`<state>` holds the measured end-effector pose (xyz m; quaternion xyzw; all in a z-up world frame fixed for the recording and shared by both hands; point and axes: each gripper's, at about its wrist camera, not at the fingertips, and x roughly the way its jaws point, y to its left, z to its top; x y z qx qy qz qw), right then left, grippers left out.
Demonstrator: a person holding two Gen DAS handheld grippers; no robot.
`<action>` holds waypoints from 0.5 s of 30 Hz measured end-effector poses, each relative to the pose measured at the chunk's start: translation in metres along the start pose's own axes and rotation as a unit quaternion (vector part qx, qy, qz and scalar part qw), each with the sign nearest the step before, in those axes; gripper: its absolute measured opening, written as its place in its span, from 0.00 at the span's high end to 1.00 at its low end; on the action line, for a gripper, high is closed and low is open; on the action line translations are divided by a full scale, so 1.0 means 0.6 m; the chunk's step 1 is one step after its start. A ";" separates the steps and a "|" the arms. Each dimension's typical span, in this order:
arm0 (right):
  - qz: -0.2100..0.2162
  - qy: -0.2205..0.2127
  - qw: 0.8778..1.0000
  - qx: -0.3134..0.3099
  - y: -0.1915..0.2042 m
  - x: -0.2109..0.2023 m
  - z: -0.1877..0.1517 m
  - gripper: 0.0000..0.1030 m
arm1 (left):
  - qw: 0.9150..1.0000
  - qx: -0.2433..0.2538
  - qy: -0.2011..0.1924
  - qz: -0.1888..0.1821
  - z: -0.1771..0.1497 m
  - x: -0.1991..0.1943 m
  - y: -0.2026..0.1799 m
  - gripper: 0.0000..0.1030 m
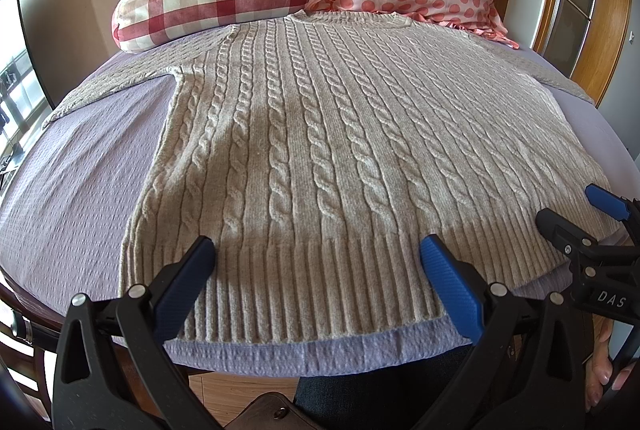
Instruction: Fold small clothes
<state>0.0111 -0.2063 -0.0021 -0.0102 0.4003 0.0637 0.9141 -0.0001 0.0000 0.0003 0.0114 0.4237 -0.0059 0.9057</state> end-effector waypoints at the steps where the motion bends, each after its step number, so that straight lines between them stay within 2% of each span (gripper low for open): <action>1: 0.000 0.000 1.000 0.000 0.000 0.000 0.000 0.01 | 1.000 0.000 0.000 0.000 0.000 0.000 0.000 0.02; 4: 0.001 -0.003 1.000 -0.001 0.001 0.000 -0.001 0.01 | 1.000 0.000 0.000 0.000 0.000 0.000 0.000 0.02; 6: 0.009 -0.021 1.000 -0.005 -0.004 -0.001 -0.002 0.01 | 1.000 0.001 0.000 0.000 0.000 0.000 0.000 0.02; 9: 0.036 -0.071 0.996 -0.029 -0.010 -0.004 -0.012 0.01 | 1.000 0.003 -0.005 0.002 -0.002 -0.001 0.000 0.02; 11: 0.060 -0.063 0.995 -0.039 -0.026 -0.007 -0.003 0.01 | 1.000 0.007 -0.012 0.000 -0.005 -0.003 0.000 0.02; 13: 0.070 -0.062 0.996 0.009 -0.077 -0.015 0.029 0.01 | 1.000 0.012 -0.007 -0.004 -0.002 -0.008 -0.001 0.02; 15: 0.088 -0.074 0.990 0.081 -0.159 -0.030 0.075 0.01 | 1.000 0.005 -0.009 -0.020 0.003 -0.013 0.009 0.02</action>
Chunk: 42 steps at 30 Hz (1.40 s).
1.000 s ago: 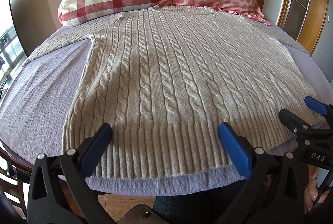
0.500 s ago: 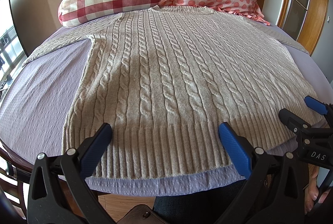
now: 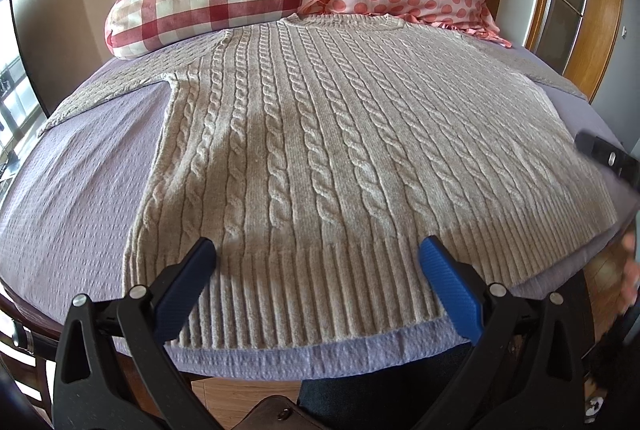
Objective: Fold small clothes
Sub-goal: 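Grasp a sweater sleeve with the right tool and fold it across the body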
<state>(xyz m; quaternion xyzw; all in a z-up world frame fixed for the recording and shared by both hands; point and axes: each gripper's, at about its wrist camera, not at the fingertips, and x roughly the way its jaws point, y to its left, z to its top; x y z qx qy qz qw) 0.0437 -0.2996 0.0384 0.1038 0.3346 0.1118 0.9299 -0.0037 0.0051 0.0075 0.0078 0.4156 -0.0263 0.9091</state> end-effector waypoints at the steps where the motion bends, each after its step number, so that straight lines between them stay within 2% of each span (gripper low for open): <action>1: 0.005 -0.011 0.999 0.038 -0.039 -0.010 0.029 0.01 | 1.000 -0.007 -0.008 -0.009 0.010 -0.003 0.010 0.02; 3: 0.004 -0.034 0.993 0.109 -0.124 -0.019 0.087 0.01 | 0.999 -0.029 -0.034 -0.031 0.030 -0.007 0.032 0.02; 5: -0.021 -0.056 0.981 0.183 -0.218 -0.019 0.137 0.01 | 0.994 -0.062 -0.069 -0.049 0.051 -0.019 0.063 0.02; 7: -0.053 -0.079 0.962 0.255 -0.310 -0.008 0.175 0.13 | 0.988 -0.098 -0.101 -0.060 0.070 -0.028 0.094 0.02; 8: -0.062 -0.086 0.952 0.288 -0.353 0.000 0.189 0.27 | 0.984 -0.115 -0.117 -0.063 0.078 -0.031 0.110 0.02; 9: -0.072 -0.090 0.940 0.320 -0.395 0.012 0.201 0.35 | 0.980 -0.132 -0.132 -0.064 0.086 -0.032 0.124 0.02; 10: -0.081 -0.090 0.930 0.347 -0.438 0.027 0.212 0.36 | 0.976 -0.150 -0.145 -0.061 0.094 -0.030 0.139 0.02; 12: -0.117 -0.079 0.910 0.390 -0.506 0.057 0.222 0.46 | 0.970 -0.182 -0.154 -0.048 0.111 -0.023 0.165 0.02; 14: -0.137 -0.073 0.889 0.430 -0.558 0.084 0.223 0.53 | 0.969 -0.199 -0.145 -0.037 0.126 -0.012 0.183 0.02; 16: -0.153 -0.075 0.870 0.463 -0.596 0.103 0.219 0.53 | 0.969 -0.206 -0.137 -0.021 0.134 -0.003 0.198 0.02; 19: -0.180 -0.066 0.854 0.483 -0.630 0.130 0.217 0.54 | 0.970 -0.202 -0.133 0.007 0.145 0.009 0.209 0.02; 22: -0.176 -0.092 0.844 0.498 -0.651 0.137 0.212 0.64 | 0.970 -0.204 -0.131 0.022 0.152 0.015 0.224 0.02; 23: -0.175 -0.097 0.843 0.499 -0.657 0.142 0.212 0.76 | 0.969 -0.209 -0.131 0.024 0.152 0.015 0.232 0.02; 24: -0.173 -0.095 0.844 0.499 -0.663 0.150 0.210 0.92 | 0.968 -0.213 -0.130 0.025 0.153 0.017 0.237 0.02; 27: -0.164 -0.115 0.847 0.493 -0.662 0.144 0.208 0.92 | 0.965 -0.230 -0.120 0.024 0.150 0.024 0.259 0.02; 28: -0.159 -0.132 0.856 0.474 -0.646 0.135 0.218 0.92 | 0.964 -0.238 -0.116 0.018 0.148 0.026 0.267 0.02; 29: -0.156 -0.147 0.869 0.445 -0.625 0.125 0.237 0.92 | 0.963 -0.246 -0.112 0.010 0.146 0.028 0.277 0.02; 31: -0.140 -0.168 0.902 0.371 -0.555 0.109 0.287 0.92 | 0.960 -0.261 -0.098 -0.002 0.144 0.034 0.297 0.02; 34: -0.073 -0.181 0.947 0.254 -0.402 0.099 0.361 0.92 | 0.956 -0.278 -0.093 -0.010 0.145 0.035 0.327 0.02; 36: 0.005 -0.177 0.965 0.195 -0.282 0.108 0.393 0.92 | 0.950 -0.293 -0.101 -0.018 0.150 0.030 0.354 0.02; 39: 0.115 -0.142 0.975 0.128 -0.108 0.149 0.408 0.92 | 0.943 -0.316 -0.104 -0.017 0.165 0.027 0.398 0.02; 42: 0.187 -0.067 0.977 0.081 0.051 0.239 0.384 0.92 | 0.939 -0.329 -0.101 -0.013 0.183 0.036 0.439 0.02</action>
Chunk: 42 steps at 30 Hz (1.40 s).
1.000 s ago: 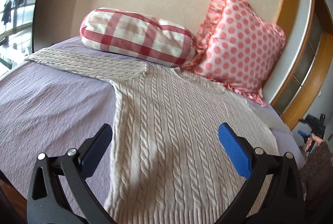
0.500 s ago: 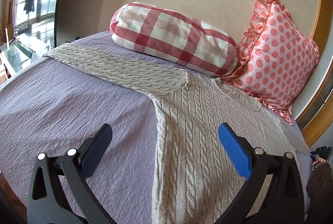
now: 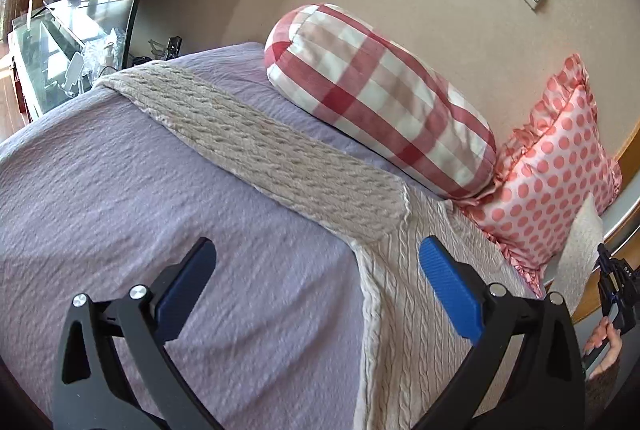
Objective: Fold small clothes
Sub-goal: 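Grasp a sweater sleeve with the right tool and fold it across the body, then grasp the other sleeve with the left tool, fold it across, release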
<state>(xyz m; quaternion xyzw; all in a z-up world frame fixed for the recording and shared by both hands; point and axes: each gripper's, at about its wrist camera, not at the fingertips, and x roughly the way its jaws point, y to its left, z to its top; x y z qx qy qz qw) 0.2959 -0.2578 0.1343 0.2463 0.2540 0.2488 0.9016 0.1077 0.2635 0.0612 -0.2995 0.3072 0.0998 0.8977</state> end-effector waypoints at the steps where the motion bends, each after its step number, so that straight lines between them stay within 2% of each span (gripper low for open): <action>1: 0.006 0.030 1.000 -0.004 0.022 0.042 -0.027 0.92 | 1.000 0.005 0.000 0.013 0.011 0.007 0.006 0.02; 3: 0.005 0.106 0.994 -0.010 0.064 0.135 -0.094 0.92 | 0.999 0.008 0.002 0.042 0.029 0.021 0.021 0.03; 5: 0.003 0.206 0.978 -0.017 0.094 0.207 -0.177 0.91 | 0.999 -0.008 0.010 0.051 0.042 0.033 0.044 0.06; 7: 0.002 0.287 0.958 -0.008 0.105 0.237 -0.239 0.90 | 0.998 -0.040 0.024 0.043 0.053 0.045 0.072 0.10; 9: 0.012 0.315 0.949 0.026 0.095 0.225 -0.259 0.89 | 0.996 -0.071 0.031 0.040 0.061 0.056 0.100 0.13; 10: 0.026 0.312 0.949 0.043 0.088 0.209 -0.255 0.87 | 0.995 -0.085 0.034 0.040 0.064 0.062 0.113 0.14; 11: 0.034 0.298 0.952 0.053 0.083 0.188 -0.246 0.74 | 0.994 -0.096 0.037 0.040 0.068 0.068 0.124 0.16; 12: 0.037 0.279 0.958 0.054 0.079 0.161 -0.233 0.52 | 0.993 -0.107 0.040 0.041 0.072 0.075 0.135 0.18; 14: 0.035 0.227 0.972 0.045 0.073 0.104 -0.206 0.31 | 0.990 -0.130 0.042 0.039 0.083 0.090 0.155 0.23; 16: 0.030 0.192 0.980 0.031 0.064 0.062 -0.173 0.31 | 0.987 -0.151 0.032 0.037 0.100 0.096 0.171 0.25; 19: 0.030 0.174 0.984 0.039 0.034 0.014 -0.145 0.31 | 0.980 -0.194 0.023 0.028 0.130 0.112 0.205 0.34; 22: 0.051 0.151 0.982 0.096 -0.004 -0.022 -0.128 0.30 | 0.969 -0.245 0.013 0.027 0.156 0.126 0.247 0.56; 24: 0.052 0.127 0.983 0.118 -0.029 -0.049 -0.116 0.27 | 0.963 -0.268 0.013 0.033 0.170 0.136 0.273 0.82; 26: 0.045 0.110 0.985 0.123 -0.046 -0.070 -0.108 0.27 | 0.960 -0.275 0.022 0.053 0.183 0.141 0.286 0.93; 27: 0.044 0.106 0.986 0.125 -0.053 -0.076 -0.106 0.27 | 0.962 -0.266 0.025 0.065 0.191 0.139 0.279 0.93; 29: 0.045 0.093 0.986 0.132 -0.071 -0.095 -0.101 0.26 | 0.973 -0.203 0.013 0.105 0.215 0.125 0.232 0.93; 31: 0.039 0.072 0.987 0.135 -0.089 -0.117 -0.091 0.25 | 0.985 -0.112 -0.013 0.131 0.237 0.106 0.144 0.94; 33: 0.030 0.051 0.988 0.140 -0.107 -0.134 -0.083 0.25 | 0.992 -0.017 -0.031 0.120 0.246 0.091 0.028 0.94; 35: 0.023 0.038 0.988 0.147 -0.121 -0.147 -0.079 0.25 | 0.991 0.085 -0.044 0.094 0.227 0.081 -0.105 0.94; 37: 0.014 0.031 0.988 0.148 -0.131 -0.156 -0.080 0.25 | 0.980 0.187 -0.047 0.039 0.176 0.076 -0.245 0.94; 39: 0.005 0.032 0.988 0.148 -0.136 -0.157 -0.084 0.25 | 0.960 0.275 -0.034 -0.031 0.091 0.079 -0.368 0.93; 40: 0.004 0.037 0.988 0.151 -0.140 -0.154 -0.087 0.25 | 0.946 0.316 -0.017 -0.067 0.036 0.084 -0.421 0.93; 42: -0.003 0.051 0.986 0.157 -0.146 -0.141 -0.093 0.25 | 0.911 0.397 0.036 -0.109 -0.087 0.114 -0.502 0.92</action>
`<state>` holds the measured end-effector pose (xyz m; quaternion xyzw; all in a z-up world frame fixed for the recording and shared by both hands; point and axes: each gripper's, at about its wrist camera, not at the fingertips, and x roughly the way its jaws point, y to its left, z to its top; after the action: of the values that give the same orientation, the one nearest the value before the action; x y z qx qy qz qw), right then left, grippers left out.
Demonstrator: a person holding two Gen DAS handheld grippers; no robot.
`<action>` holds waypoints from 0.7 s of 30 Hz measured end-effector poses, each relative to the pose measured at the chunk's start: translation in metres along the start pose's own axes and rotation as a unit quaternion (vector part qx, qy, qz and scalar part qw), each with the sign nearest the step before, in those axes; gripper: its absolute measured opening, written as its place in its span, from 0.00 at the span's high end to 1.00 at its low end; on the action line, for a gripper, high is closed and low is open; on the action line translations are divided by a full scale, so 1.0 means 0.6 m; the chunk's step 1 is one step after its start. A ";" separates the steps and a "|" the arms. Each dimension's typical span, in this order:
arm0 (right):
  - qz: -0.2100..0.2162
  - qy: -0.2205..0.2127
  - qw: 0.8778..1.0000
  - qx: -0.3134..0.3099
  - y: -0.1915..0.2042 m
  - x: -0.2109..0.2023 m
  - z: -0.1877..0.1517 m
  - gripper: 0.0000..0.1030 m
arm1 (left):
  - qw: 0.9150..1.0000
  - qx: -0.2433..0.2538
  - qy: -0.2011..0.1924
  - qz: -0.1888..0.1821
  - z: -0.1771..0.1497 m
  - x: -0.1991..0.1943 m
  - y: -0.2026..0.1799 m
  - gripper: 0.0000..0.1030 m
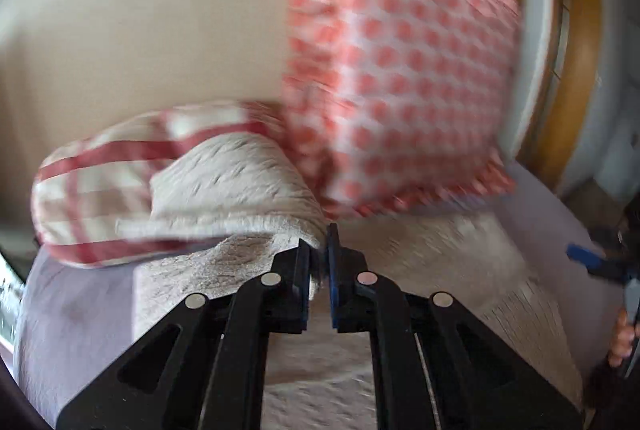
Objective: Fold small clothes
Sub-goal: 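Grasp the other sleeve with the left tool, fold it across, release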
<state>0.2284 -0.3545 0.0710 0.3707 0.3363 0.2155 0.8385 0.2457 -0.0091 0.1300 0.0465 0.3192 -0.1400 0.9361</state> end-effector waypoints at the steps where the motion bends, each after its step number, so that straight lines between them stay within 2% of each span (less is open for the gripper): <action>1: -0.005 0.008 1.000 0.001 -0.002 0.008 -0.001 0.25 | 0.998 0.042 0.031 -0.021 -0.024 0.033 -0.059 0.92; 3: -0.014 0.025 1.000 0.000 -0.004 0.023 -0.003 0.25 | 0.989 0.116 0.081 -0.036 -0.077 0.076 -0.142 0.91; 4: -0.018 0.031 0.999 -0.001 -0.004 0.029 -0.003 0.25 | 0.986 0.138 0.086 -0.031 -0.103 0.079 -0.161 0.90; 6: -0.022 0.045 0.999 -0.004 -0.003 0.041 -0.003 0.25 | 0.985 0.156 0.072 -0.027 -0.134 0.057 -0.168 0.84; 7: -0.025 0.050 0.998 -0.006 -0.005 0.049 -0.003 0.25 | 0.986 0.154 0.059 -0.020 -0.145 0.038 -0.158 0.83; 8: -0.033 0.057 0.998 -0.008 -0.006 0.058 -0.003 0.25 | 0.988 0.148 0.048 -0.012 -0.151 0.020 -0.147 0.75; 9: -0.048 0.064 0.997 -0.012 -0.008 0.070 -0.002 0.25 | 0.990 0.138 0.039 -0.006 -0.157 -0.002 -0.130 0.62; 10: -0.066 0.070 0.995 -0.014 -0.012 0.081 0.000 0.27 | 0.991 0.128 0.031 0.001 -0.161 -0.021 -0.112 0.58; 12: -0.102 0.081 0.991 -0.014 -0.025 0.105 0.002 0.40 | 0.994 0.109 0.025 0.018 -0.173 -0.056 -0.076 0.54; 14: -0.126 0.090 0.988 -0.001 -0.045 0.120 0.000 0.45 | 0.994 0.097 0.029 0.042 -0.186 -0.081 -0.043 0.50; 17: -0.149 0.093 0.984 0.009 -0.067 0.133 -0.006 0.48 | 0.994 0.078 0.041 0.066 -0.207 -0.104 -0.002 0.46; 19: -0.165 0.097 0.981 -0.003 -0.072 0.140 -0.011 0.57 | 0.994 0.065 0.047 0.079 -0.217 -0.110 0.020 0.44; 21: -0.185 0.114 0.976 -0.025 -0.071 0.150 -0.017 0.86 | 0.994 0.050 0.053 0.083 -0.222 -0.109 0.037 0.43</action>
<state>0.2869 -0.3217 -0.0033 0.2541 0.4869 0.1062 0.8289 0.1251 0.0507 0.0645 0.1267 0.3557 -0.0746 0.9230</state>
